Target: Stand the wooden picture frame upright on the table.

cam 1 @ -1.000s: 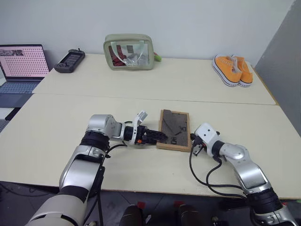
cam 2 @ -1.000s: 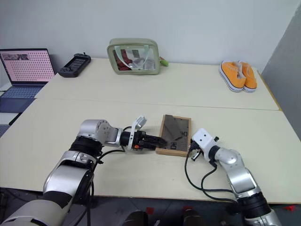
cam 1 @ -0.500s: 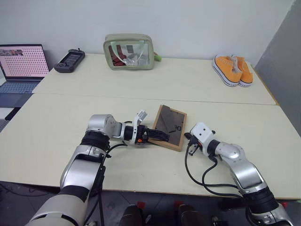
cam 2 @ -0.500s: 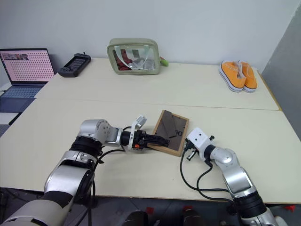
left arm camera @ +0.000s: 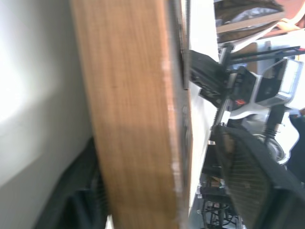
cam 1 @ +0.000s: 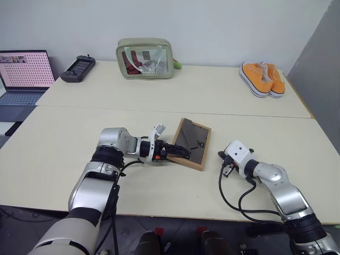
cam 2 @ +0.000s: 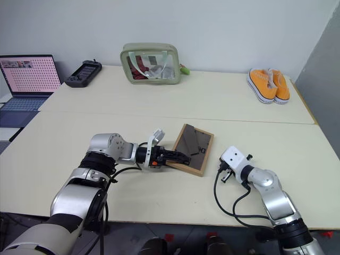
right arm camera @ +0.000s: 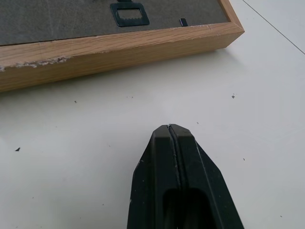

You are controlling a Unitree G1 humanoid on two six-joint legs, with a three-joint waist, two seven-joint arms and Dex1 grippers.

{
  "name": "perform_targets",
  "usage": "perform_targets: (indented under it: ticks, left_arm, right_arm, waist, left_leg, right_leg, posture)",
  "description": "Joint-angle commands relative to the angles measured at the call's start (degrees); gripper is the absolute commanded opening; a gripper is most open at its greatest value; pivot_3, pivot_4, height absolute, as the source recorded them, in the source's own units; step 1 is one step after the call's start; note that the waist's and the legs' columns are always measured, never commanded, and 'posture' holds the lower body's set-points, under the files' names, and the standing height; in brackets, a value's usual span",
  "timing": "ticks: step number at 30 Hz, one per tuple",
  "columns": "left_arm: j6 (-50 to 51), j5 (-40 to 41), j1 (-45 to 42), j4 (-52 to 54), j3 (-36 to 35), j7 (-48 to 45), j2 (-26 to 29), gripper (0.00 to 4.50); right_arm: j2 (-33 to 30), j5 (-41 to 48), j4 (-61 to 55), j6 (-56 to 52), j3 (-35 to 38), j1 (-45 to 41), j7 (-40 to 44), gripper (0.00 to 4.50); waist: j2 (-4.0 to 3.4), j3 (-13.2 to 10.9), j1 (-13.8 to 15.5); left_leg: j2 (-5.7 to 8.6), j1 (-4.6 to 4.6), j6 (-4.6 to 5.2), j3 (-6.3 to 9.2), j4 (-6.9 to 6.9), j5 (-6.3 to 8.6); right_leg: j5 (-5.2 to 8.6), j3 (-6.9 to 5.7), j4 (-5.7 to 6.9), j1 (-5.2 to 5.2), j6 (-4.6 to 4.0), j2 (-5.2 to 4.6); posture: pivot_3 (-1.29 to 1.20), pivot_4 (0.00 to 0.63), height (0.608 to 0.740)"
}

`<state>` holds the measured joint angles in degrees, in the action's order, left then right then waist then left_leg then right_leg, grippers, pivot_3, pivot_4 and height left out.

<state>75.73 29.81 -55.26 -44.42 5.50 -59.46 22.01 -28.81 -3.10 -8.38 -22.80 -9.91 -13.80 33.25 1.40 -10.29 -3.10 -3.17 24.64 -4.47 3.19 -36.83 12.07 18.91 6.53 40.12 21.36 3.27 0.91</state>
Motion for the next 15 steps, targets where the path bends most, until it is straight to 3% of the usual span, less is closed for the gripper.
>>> perform_targets:
  ticks: [1, 6, 15]
  left_arm:
    - [0.0, 0.0, -1.6, -0.7, -1.5, -0.4, 0.0, 2.31]
    - [0.2, 0.1, -1.7, -0.9, -2.4, -0.6, -0.1, 1.32]
    - [-2.7, 1.8, -1.6, 2.2, -5.9, -1.5, 0.5, 1.29]
  right_arm:
    - [-0.1, 0.5, -0.2, 0.6, 1.1, 0.3, 0.0, 0.0]
    - [-0.2, 0.5, -0.3, 0.6, 1.0, 0.4, 0.1, 0.0]
    - [-0.8, 0.4, -0.4, 0.8, 2.0, 0.6, -0.1, 0.0]
  waist:
    - [0.0, 0.0, 0.0]
    - [0.0, 0.0, 0.0]
    - [0.01, 0.0, -0.1]
  left_leg:
    - [0.0, 0.0, 0.0, 0.0, 0.0, 0.0]
    - [0.0, 0.01, 0.0, 0.0, 0.01, 0.0]
    - [0.0, 0.01, 0.0, 0.0, 0.01, 0.0]
  right_leg:
    - [0.0, 0.0, 0.0, 0.0, 0.0, 0.0]
    - [0.0, 0.0, -0.01, 0.0, 0.0, 0.0]
    - [0.0, 0.0, -0.01, 0.01, 0.0, 0.0]
  posture:
    - [0.0, 0.15, 0.74]
    - [0.0, 0.15, 0.74]
    - [0.0, 0.15, 0.74]
